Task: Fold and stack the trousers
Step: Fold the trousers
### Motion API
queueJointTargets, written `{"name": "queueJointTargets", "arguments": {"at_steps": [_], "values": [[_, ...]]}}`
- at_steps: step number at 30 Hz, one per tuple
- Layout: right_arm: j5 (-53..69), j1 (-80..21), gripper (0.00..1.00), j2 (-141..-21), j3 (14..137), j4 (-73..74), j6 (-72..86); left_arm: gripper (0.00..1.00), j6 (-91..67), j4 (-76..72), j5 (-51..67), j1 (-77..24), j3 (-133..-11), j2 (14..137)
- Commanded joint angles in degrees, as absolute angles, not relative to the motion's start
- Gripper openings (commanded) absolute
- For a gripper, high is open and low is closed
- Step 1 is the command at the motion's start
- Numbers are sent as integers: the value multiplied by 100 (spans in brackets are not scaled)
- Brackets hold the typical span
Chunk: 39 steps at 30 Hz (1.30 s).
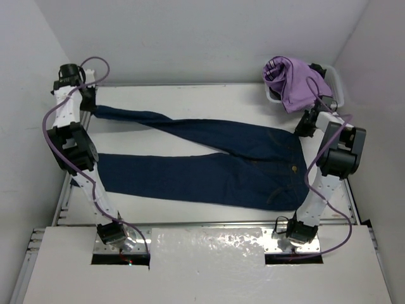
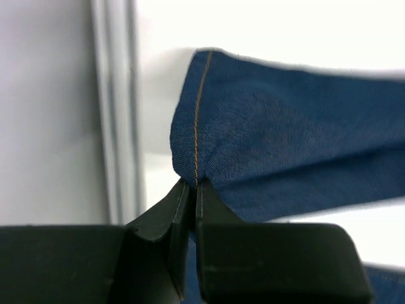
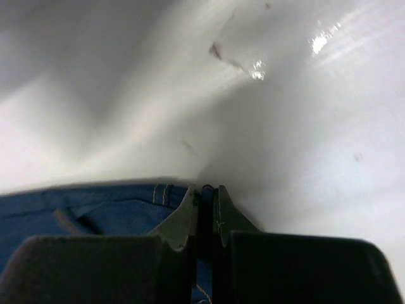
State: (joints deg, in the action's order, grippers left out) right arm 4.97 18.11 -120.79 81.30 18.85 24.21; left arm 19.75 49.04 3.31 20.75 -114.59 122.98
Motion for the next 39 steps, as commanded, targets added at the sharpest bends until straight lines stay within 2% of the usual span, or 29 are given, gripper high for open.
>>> {"name": "queueJointTargets", "arguments": {"at_steps": [1, 4, 8, 10, 18, 21, 24, 32, 34, 35, 39], "values": [[1052, 2100, 0, -10903, 7780, 1170, 2364, 0, 2118, 5237, 395, 2267, -12706, 12524], [1414, 2345, 0, -10206, 7077, 382, 2478, 0, 2206, 5396, 396, 2399, -13210, 12604], [2028, 2706, 0, -8960, 6101, -736, 3030, 0, 2355, 5449, 343, 2601, -13149, 12376], [2240, 2882, 0, -8702, 5618, -1220, 3172, 0, 2364, 5449, 465, 2838, -13044, 12288], [3260, 2865, 0, -7728, 3983, -2477, 3516, 0, 2821, 5203, 861, 3217, -11533, 11541], [3217, 2883, 0, -7340, 3474, -2226, 3288, 0, 2962, 5151, 941, 3252, -10979, 11338], [2857, 2883, 0, -6979, 3348, -1795, 3024, 0, 2910, 5106, 809, 3348, -10880, 11408], [2750, 2962, 0, -7410, 4421, -1898, 3594, 0, 2645, 5677, 1406, 3366, -12989, 12015], [2813, 2962, 0, -6964, 4046, -1802, 3560, 0, 2847, 5713, 1249, 3427, -12553, 11648], [2769, 2953, 0, -6735, 3773, -1793, 3568, 0, 2987, 5635, 1135, 3471, -11794, 11437], [2611, 2962, 0, -5513, 2244, -2364, 3753, 0, 3287, 5186, 783, 3884, -9991, 10330]]}}
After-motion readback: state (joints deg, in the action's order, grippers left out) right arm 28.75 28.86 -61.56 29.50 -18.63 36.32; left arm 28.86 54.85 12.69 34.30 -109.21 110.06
